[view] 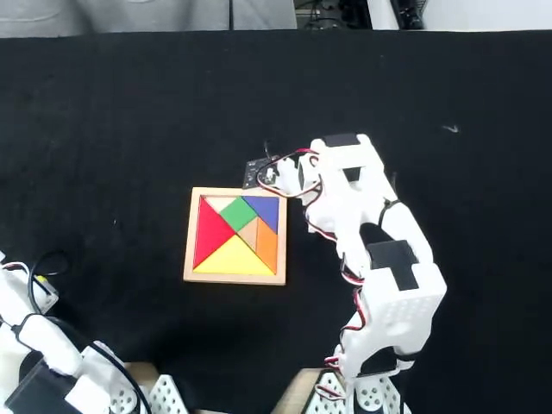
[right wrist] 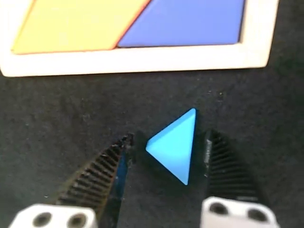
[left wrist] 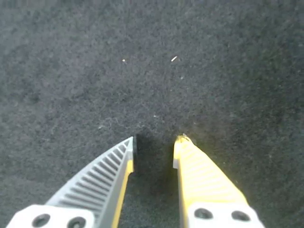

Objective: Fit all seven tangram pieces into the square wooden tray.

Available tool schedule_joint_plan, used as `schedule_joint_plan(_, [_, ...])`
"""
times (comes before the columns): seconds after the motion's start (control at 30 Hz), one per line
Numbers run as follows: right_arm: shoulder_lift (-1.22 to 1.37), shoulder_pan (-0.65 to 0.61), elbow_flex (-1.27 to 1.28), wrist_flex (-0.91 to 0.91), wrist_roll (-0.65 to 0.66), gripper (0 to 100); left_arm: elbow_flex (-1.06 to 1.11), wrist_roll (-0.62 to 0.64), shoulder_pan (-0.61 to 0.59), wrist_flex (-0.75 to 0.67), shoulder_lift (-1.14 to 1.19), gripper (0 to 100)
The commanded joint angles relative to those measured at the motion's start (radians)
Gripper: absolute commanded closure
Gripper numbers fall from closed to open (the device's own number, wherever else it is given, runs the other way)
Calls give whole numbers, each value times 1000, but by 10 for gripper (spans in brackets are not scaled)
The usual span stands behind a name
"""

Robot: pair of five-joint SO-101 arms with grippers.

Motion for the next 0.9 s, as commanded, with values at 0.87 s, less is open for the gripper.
schedule_joint_plan(0.87, [-306, -75, 33, -38, -198, 893, 5, -6, 25, -17, -6, 851])
